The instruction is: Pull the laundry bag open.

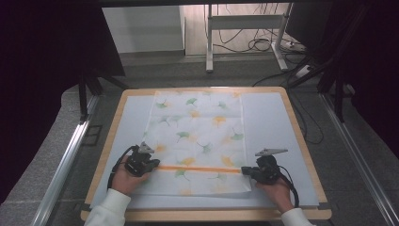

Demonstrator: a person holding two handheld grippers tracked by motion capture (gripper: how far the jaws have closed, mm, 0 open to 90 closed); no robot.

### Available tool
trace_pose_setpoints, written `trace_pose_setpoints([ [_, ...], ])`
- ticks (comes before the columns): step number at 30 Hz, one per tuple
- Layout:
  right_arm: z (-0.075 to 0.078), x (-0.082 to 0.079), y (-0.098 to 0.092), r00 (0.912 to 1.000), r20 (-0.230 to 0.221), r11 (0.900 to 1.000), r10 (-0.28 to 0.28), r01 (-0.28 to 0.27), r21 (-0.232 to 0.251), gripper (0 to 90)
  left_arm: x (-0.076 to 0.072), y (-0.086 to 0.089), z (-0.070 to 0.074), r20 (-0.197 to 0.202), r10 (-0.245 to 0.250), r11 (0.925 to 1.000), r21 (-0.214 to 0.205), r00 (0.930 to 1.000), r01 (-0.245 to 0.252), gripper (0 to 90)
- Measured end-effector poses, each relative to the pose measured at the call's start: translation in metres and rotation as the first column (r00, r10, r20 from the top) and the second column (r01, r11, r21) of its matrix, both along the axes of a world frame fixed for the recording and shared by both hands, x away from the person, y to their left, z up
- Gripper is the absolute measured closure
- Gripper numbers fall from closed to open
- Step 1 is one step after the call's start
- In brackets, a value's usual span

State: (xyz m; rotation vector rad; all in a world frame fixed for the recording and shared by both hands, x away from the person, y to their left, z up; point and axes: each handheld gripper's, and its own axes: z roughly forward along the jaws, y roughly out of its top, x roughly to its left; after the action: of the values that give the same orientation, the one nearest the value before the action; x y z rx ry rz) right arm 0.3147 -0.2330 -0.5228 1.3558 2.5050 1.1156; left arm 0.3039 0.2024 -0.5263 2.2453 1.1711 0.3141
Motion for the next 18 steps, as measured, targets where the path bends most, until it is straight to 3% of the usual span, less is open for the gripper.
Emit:
trace_pose_setpoints([
  [18, 0.000, -0.001, 0.000, 1.0000, 0.002, 1.0000, -0.002, 0.002, -0.004, 89.8, -0.003, 0.020, -0.001, -0.002, 0.042, 0.9991, -0.003, 0.9991, -0.043, 90.0],
])
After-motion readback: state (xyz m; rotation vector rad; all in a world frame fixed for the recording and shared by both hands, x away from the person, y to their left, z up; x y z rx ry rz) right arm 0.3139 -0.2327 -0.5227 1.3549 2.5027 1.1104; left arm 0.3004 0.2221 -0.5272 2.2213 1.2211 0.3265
